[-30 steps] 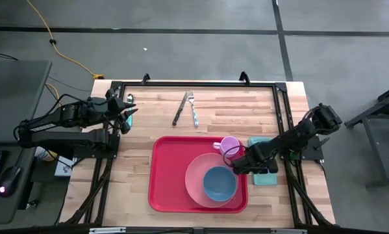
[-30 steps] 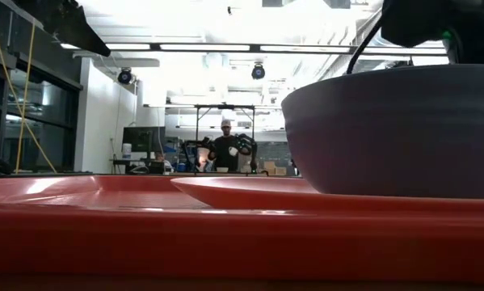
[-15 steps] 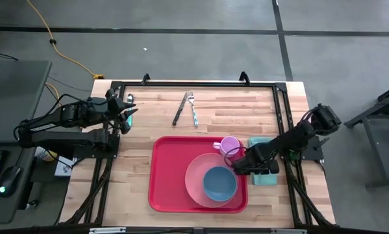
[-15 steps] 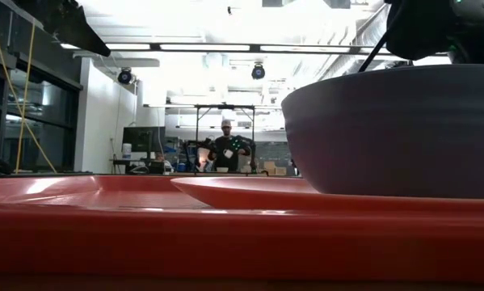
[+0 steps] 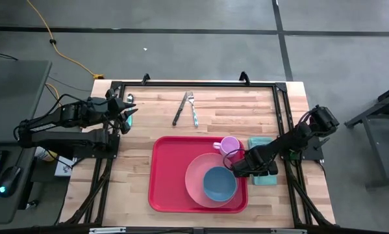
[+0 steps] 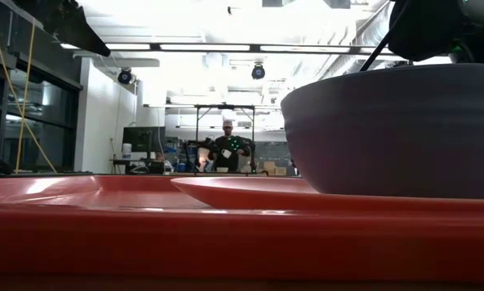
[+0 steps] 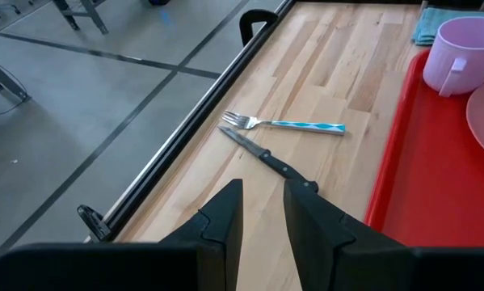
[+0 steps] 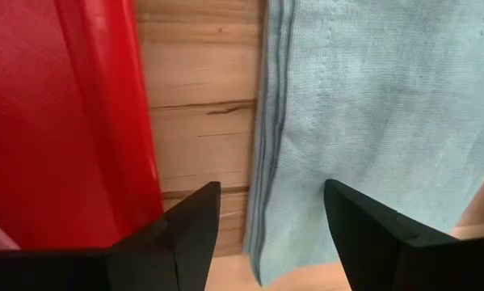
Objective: Set up tray
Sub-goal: Put the blue napkin to the left of the pink plate on the red tray
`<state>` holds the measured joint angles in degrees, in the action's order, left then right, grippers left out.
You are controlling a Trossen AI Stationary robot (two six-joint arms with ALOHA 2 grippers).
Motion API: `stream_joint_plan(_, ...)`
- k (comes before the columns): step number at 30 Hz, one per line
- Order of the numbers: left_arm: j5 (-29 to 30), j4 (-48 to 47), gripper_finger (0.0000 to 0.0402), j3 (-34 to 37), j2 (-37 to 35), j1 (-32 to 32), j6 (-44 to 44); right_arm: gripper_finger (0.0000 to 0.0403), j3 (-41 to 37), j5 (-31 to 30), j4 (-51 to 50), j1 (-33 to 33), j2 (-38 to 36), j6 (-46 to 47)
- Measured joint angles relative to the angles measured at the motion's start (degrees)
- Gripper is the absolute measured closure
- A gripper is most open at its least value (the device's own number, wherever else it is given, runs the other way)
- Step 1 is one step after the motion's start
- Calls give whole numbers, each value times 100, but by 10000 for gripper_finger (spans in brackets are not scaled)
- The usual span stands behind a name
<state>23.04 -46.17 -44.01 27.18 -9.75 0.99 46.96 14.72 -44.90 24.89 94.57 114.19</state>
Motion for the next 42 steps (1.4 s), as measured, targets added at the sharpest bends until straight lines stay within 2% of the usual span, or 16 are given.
stream_joint_plan(10,-1,0,277,2,1,1,0,198,-11,137,-71,70,11,74)
stream_joint_plan(18,-1,0,277,2,0,-1,0,198,-26,559,-176,165,23,173)
stream_joint_plan(33,3,0,277,2,1,0,2,201,-26,557,-150,165,23,144)
stream_joint_plan(36,3,-27,277,2,0,1,2,215,-47,542,-37,165,23,133)
stream_joint_plan(42,3,-30,277,2,2,0,3,267,-465,764,904,159,-3,265)
